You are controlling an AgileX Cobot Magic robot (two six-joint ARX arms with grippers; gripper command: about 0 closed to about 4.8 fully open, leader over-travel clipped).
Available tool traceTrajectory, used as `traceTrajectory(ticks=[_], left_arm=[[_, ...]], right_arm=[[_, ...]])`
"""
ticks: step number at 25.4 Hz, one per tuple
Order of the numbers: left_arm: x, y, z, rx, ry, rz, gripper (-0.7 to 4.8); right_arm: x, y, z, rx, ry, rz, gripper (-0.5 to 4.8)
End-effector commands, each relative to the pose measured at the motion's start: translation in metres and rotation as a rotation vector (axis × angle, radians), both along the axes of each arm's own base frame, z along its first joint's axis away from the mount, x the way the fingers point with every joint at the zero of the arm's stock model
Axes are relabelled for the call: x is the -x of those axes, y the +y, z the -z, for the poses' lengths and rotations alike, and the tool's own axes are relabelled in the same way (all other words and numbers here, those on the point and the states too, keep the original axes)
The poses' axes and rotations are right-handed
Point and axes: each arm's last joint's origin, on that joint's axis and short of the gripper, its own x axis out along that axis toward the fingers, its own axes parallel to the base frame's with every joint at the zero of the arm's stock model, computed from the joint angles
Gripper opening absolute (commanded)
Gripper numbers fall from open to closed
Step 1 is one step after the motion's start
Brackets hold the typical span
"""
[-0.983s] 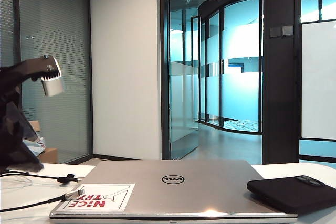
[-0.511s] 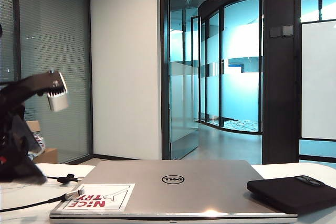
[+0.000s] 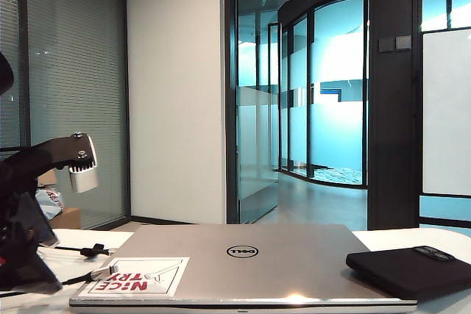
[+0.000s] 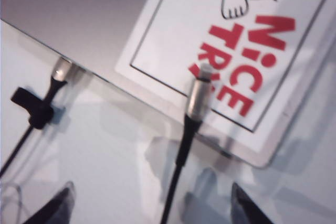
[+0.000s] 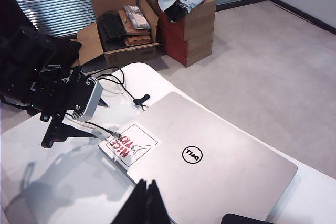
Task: Pick up the charging cable and the phone, plug the charging cable into the charging port on the phone, and finally place them back on the table.
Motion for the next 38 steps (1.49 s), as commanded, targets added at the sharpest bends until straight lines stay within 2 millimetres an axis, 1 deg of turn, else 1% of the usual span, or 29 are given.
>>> traceTrajectory(ticks=[1,12,18,38], left_arm=[[-0.003,-0.001,0.000,0.013,-0.029,0.005,3.77],[-0.007,-0.002,0.009,0.013,-0.027,0.006,3.77],[-0.010,-0.003,0.011,0.021,-0.056,0.006,3.77],[-0.013,-0.004,0.022,0.018,-0.046,0.006,3.77]], right_arm=[[0.000,0.000,-0.004,-0.016,-0.025,0.001,-0.03],[0.000,0.000,-0.004,-0.016,-0.025,0.001,-0.03],[0.000,0.000,-0.004,-0.015,-0.026,0.004,-0.03],[0.000,0.000,-0.004,-0.015,-0.026,0.004,-0.03]])
